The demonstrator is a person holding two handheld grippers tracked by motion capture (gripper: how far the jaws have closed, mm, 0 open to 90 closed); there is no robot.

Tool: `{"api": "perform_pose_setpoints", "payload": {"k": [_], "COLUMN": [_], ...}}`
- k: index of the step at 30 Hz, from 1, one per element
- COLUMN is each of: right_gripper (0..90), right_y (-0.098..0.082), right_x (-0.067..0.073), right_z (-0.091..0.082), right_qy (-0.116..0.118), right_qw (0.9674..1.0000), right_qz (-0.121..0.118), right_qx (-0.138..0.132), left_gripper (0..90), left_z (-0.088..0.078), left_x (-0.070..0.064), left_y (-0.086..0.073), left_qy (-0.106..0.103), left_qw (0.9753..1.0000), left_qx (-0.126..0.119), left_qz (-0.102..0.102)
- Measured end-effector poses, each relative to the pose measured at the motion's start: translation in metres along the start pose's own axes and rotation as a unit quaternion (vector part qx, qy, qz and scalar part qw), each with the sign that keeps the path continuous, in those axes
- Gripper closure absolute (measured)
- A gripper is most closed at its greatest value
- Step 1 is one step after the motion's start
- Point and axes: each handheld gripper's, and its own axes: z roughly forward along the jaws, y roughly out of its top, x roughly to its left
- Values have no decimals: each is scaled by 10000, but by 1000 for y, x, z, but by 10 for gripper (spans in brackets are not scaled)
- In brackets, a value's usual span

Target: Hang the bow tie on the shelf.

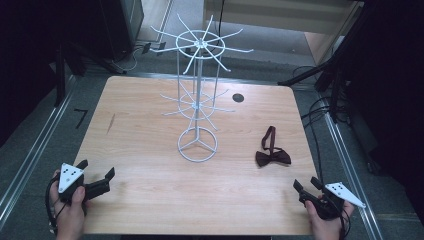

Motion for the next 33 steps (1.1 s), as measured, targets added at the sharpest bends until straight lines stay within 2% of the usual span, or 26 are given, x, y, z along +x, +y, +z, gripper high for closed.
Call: {"api": "perform_pose_setpoints", "payload": {"k": [5,7,9,10,12,14,17,18,22,24,26,30,33], "right_gripper": [302,338,345,368,383,401,406,410,412,415,416,411,399], "right_y": [1,4,5,11,20,30,41,51,73,84,95,114,123], "right_x": [0,3,4,7,11,15,20,23,30,34,39,50,57], "right_z": [1,4,5,6,7,8,11,13,23,29,34,46,57], "right_qy": [0,-7,-9,42,21,122,67,49,-16,13,32,-90,-104], "right_qw": [10000,9996,9994,9989,9984,9980,9972,9961,9916,9897,9872,9803,9739], "right_qz": [-18,-175,-215,-308,-309,-323,-370,-402,-477,-427,-487,-741,-840], "right_qx": [72,216,269,347,466,520,647,782,1200,1366,1517,1829,2105], "left_gripper": [71,71,71,71,71,71,71,71,71,71,71,71,71], "left_z": [0,0,0,0,0,0,0,0,0,0,0,0,0], "left_x": [1,0,0,0,0,0,0,0,2,2,3,3,2], "left_y": [0,0,0,0,0,0,0,0,0,0,0,0,0], "left_qy": [1,6,21,40,40,41,25,18,-51,-58,-60,-65,-69], "left_qw": [10000,10000,10000,10000,10000,10000,10000,10000,9999,9999,9999,9999,9999], "left_qx": [1,2,-1,-4,-13,-9,-4,-9,-1,3,-2,4,24], "left_qz": [-38,-37,-35,-49,-48,-39,-32,-34,-94,-102,-114,-110,-98]}}
